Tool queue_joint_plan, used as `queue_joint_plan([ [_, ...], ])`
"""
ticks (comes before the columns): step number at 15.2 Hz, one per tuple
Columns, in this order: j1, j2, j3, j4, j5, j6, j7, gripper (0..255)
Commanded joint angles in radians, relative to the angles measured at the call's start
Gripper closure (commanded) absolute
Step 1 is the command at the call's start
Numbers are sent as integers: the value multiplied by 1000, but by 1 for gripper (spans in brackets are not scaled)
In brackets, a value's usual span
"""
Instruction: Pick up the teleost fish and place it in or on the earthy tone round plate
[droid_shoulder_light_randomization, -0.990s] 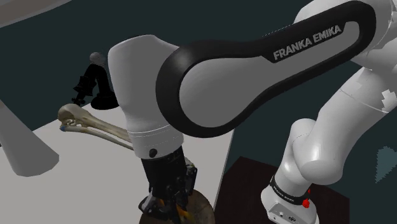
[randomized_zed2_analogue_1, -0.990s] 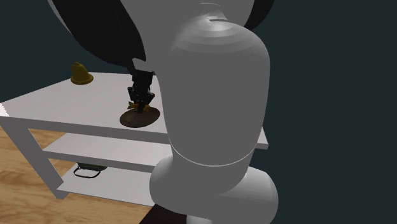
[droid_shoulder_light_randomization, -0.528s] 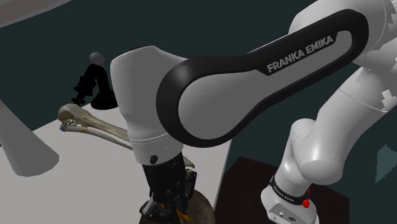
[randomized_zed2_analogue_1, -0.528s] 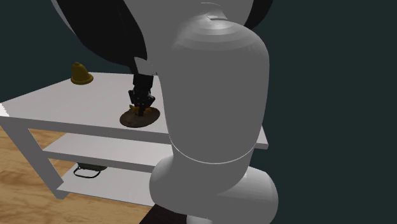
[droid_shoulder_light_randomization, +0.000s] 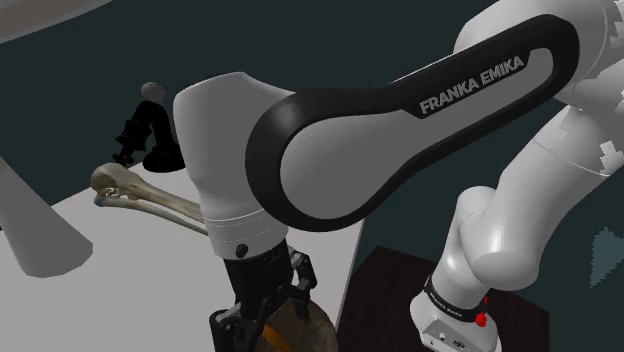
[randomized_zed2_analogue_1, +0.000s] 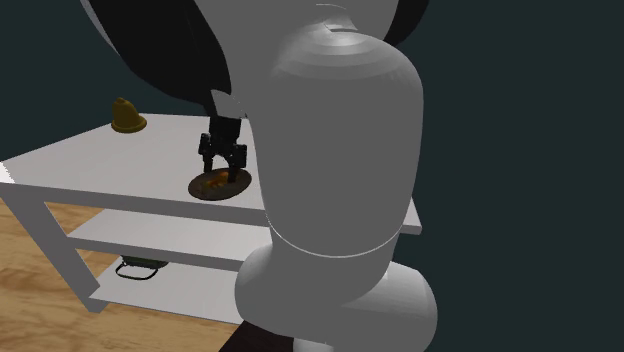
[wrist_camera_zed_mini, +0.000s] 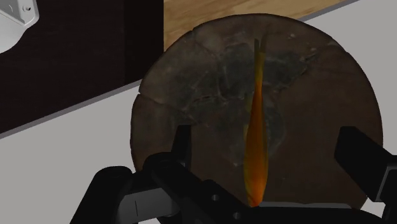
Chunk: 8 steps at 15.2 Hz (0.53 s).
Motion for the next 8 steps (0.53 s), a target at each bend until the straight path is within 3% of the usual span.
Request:
queue_joint_plan([
  [1,-5,-2,-8,29,-6,-33,2,0],
  [4,-19,0,-30,118,-24,-122,9,0],
  [8,-19,0,-30,118,-24,-122,9,0],
])
